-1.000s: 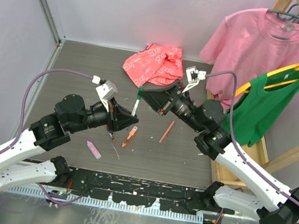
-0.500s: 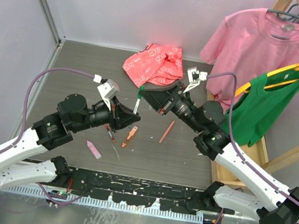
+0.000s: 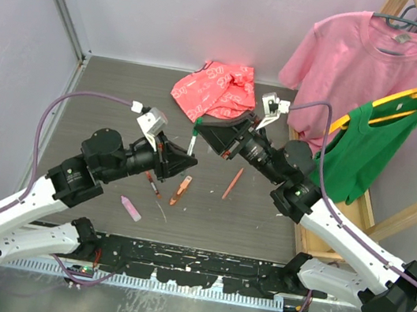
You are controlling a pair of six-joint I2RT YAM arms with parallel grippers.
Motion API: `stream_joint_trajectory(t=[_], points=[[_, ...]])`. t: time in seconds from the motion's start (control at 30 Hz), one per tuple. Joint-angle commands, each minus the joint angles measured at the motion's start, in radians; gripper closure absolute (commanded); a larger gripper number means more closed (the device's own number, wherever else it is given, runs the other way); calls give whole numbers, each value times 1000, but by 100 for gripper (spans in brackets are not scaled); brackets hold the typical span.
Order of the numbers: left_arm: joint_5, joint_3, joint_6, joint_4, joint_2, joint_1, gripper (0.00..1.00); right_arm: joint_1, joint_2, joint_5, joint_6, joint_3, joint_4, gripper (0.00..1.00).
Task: Insert the pens into the pen caps
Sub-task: Insert the pen cap onto the pen.
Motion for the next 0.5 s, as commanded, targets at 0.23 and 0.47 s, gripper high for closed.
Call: stream_joint_trajectory(t=[0.23,0.47], points=[[-44,78,37,115,-11,2,100,10,5,-135,-33,47,-20,81],[-40,75,40,105,-16,2,100,10,-6,-113,-42,57,-21,67]])
